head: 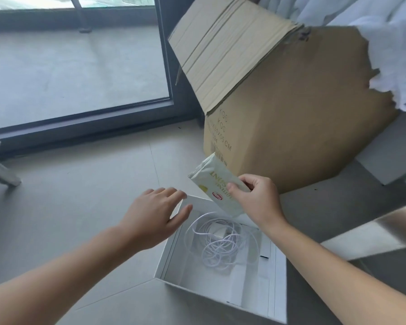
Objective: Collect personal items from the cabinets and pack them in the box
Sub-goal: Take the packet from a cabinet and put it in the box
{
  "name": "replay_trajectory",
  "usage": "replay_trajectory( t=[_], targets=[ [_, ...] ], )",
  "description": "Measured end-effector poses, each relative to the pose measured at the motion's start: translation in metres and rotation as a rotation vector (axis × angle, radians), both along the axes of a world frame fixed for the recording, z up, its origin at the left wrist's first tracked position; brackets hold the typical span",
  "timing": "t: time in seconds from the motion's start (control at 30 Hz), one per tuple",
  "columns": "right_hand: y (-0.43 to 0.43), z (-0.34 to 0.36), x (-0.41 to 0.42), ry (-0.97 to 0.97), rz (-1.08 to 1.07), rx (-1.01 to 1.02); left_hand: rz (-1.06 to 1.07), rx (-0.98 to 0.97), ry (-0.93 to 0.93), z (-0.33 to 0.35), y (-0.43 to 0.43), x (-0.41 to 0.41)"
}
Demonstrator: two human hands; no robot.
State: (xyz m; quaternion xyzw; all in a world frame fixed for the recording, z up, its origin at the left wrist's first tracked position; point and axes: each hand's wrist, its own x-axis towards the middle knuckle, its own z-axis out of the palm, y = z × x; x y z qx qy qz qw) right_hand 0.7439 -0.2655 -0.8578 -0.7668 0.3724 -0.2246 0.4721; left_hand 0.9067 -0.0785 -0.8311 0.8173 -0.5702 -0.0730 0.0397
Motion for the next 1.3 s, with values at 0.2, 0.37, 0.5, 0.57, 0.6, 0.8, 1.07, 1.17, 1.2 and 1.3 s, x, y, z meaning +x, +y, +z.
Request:
replay_trajectory(
  t=[0.2,0.37,0.5,0.57,0.6,0.8,1.07,1.17,1.2,1.3],
  targets=[
    [0.008,-0.003,0.029,0.023,0.109,-0.054,-0.012,0.006,-0.056,-0.011,0.020,0.013],
    [0.016,-0.017,0.045,0.005,0.113,-0.092,-0.024,-0.007,-0.068,-0.017,0.026,0.023],
    [0.023,-0.029,0.037,0.051,0.138,-0.083,0.007,-0.041,-0.042,-0.025,0.033,0.030],
    [0.028,-0.037,0.028,0.083,0.164,-0.106,0.015,-0.069,-0.023,-0.031,0.035,0.029],
    [0.030,-0.041,0.022,0.094,0.171,-0.115,0.018,-0.083,-0.009,-0.035,0.037,0.029],
    [0.047,-0.073,-0.031,0.154,0.219,-0.003,-0.009,-0.075,0.035,-0.068,0.051,0.018],
    [0.076,-0.124,-0.068,0.504,0.396,-0.005,-0.011,-0.130,0.055,-0.085,0.052,0.002],
    [0.081,-0.134,-0.065,0.549,0.453,-0.022,-0.036,-0.129,0.052,-0.085,0.046,0.000],
    [0.082,-0.137,-0.064,0.556,0.465,-0.024,-0.040,-0.126,0.053,-0.085,0.045,-0.001],
    [0.087,-0.141,-0.060,0.565,0.494,-0.042,-0.047,-0.120,0.060,-0.086,0.043,-0.003]
  ],
)
